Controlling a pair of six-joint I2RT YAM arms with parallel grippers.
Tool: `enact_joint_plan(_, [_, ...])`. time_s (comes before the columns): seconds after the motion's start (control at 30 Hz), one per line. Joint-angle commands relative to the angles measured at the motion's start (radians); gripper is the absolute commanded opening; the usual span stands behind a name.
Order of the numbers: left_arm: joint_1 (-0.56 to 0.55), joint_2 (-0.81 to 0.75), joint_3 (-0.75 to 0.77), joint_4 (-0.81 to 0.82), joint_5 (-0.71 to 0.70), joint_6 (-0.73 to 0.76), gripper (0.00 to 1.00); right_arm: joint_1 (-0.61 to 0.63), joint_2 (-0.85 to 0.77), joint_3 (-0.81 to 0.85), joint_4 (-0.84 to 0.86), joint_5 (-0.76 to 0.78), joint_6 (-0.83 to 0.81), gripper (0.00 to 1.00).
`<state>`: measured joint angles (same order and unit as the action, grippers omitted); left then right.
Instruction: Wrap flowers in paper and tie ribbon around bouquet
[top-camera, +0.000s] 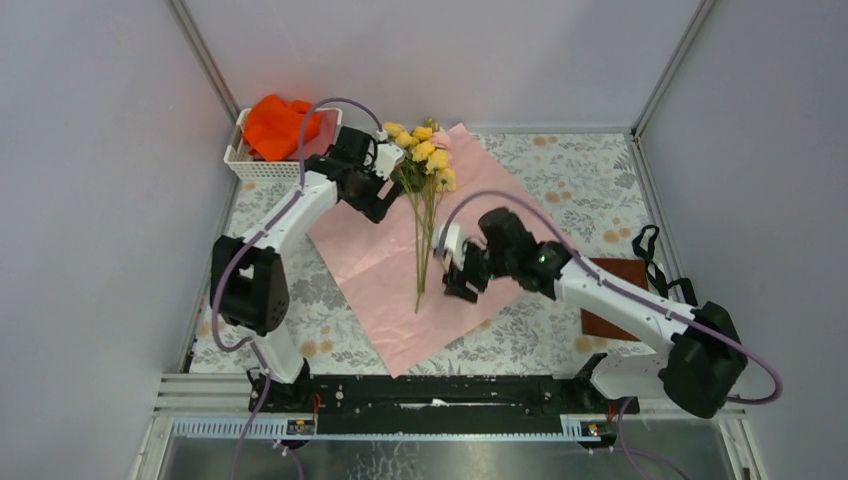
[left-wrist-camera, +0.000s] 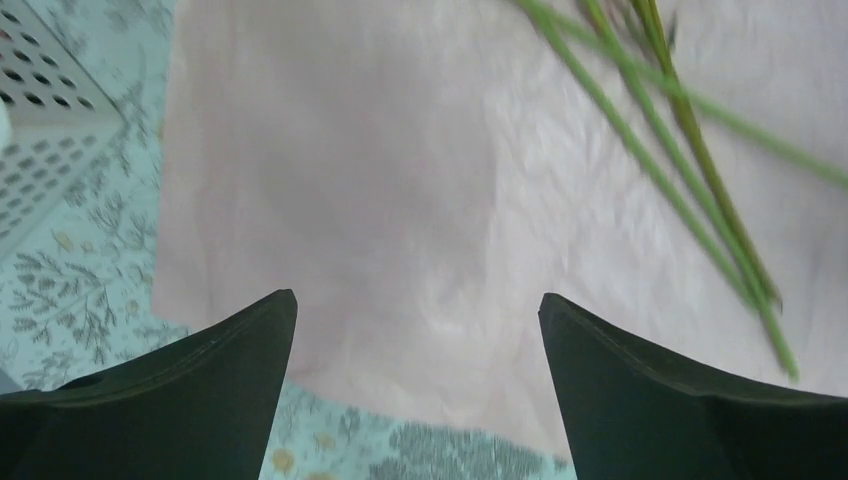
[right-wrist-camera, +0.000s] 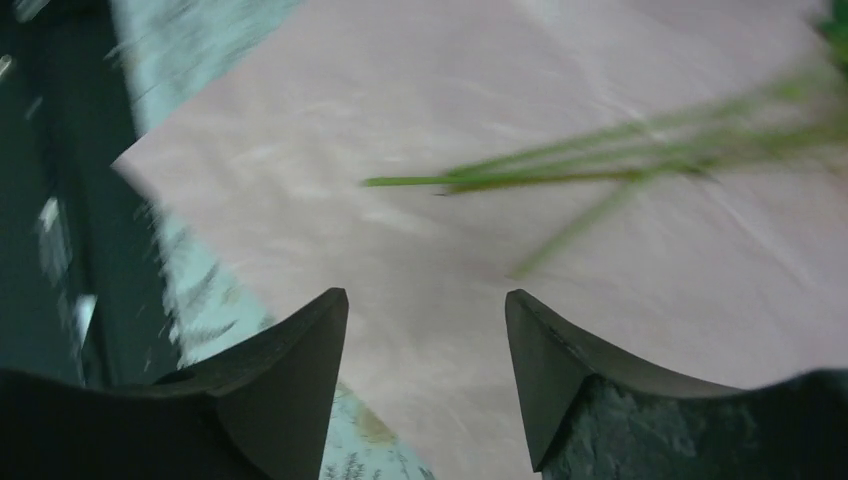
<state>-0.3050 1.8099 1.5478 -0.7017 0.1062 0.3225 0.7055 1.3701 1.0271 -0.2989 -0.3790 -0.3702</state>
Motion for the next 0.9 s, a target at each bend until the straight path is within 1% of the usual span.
enact_joint_plan(0.0, [0.011, -0.123, -0.156, -0.117, 0.044, 0.171, 0.99, 0.194, -0.102, -0.267, 0.177, -0.260, -0.494, 0.70])
enact_joint_plan(0.03, [0.014, -0.144, -0.184, -0.128, 0.054, 0.167, 0.99, 0.232, -0.093, -0.283, 0.185, -0.245, -0.523, 0.70])
enact_joint_plan(0.13, [0.025, -0.195, -0.246, -0.149, 0.085, 0.145, 0.99, 0.366, -0.030, -0.290, 0.183, -0.127, -0.574, 0.70])
enact_joint_plan(0.2, [0.029, -0.221, -0.283, -0.150, 0.089, 0.132, 0.99, 0.431, 0.009, -0.315, 0.229, -0.066, -0.595, 0.70])
enact_joint_plan(0.3, [0.030, -0.246, -0.322, -0.150, 0.105, 0.119, 0.99, 0.459, 0.058, -0.359, 0.375, -0.025, -0.588, 0.70])
enact_joint_plan(0.37, [0.031, -0.258, -0.332, -0.150, 0.106, 0.114, 0.99, 0.466, 0.092, -0.378, 0.444, 0.022, -0.595, 0.69])
enact_joint_plan(0.6, [0.033, -0.283, -0.335, -0.168, 0.120, 0.113, 0.99, 0.471, 0.166, -0.395, 0.521, 0.087, -0.619, 0.63])
enact_joint_plan(0.67, [0.035, -0.285, -0.330, -0.181, 0.125, 0.118, 0.99, 0.471, 0.165, -0.397, 0.536, 0.134, -0.598, 0.56])
enact_joint_plan(0.7, [0.036, -0.290, -0.324, -0.189, 0.128, 0.122, 0.99, 0.471, 0.158, -0.398, 0.546, 0.157, -0.577, 0.48])
enact_joint_plan(0.77, [0.040, -0.299, -0.308, -0.220, 0.169, 0.140, 0.99, 0.471, 0.135, -0.399, 0.557, 0.193, -0.536, 0.28])
enact_joint_plan(0.83, [0.044, -0.311, -0.286, -0.247, 0.214, 0.161, 0.99, 0.470, 0.109, -0.402, 0.561, 0.196, -0.499, 0.11])
enact_joint_plan(0.87, [0.044, -0.319, -0.274, -0.259, 0.238, 0.170, 0.99, 0.469, 0.098, -0.402, 0.560, 0.188, -0.478, 0.06])
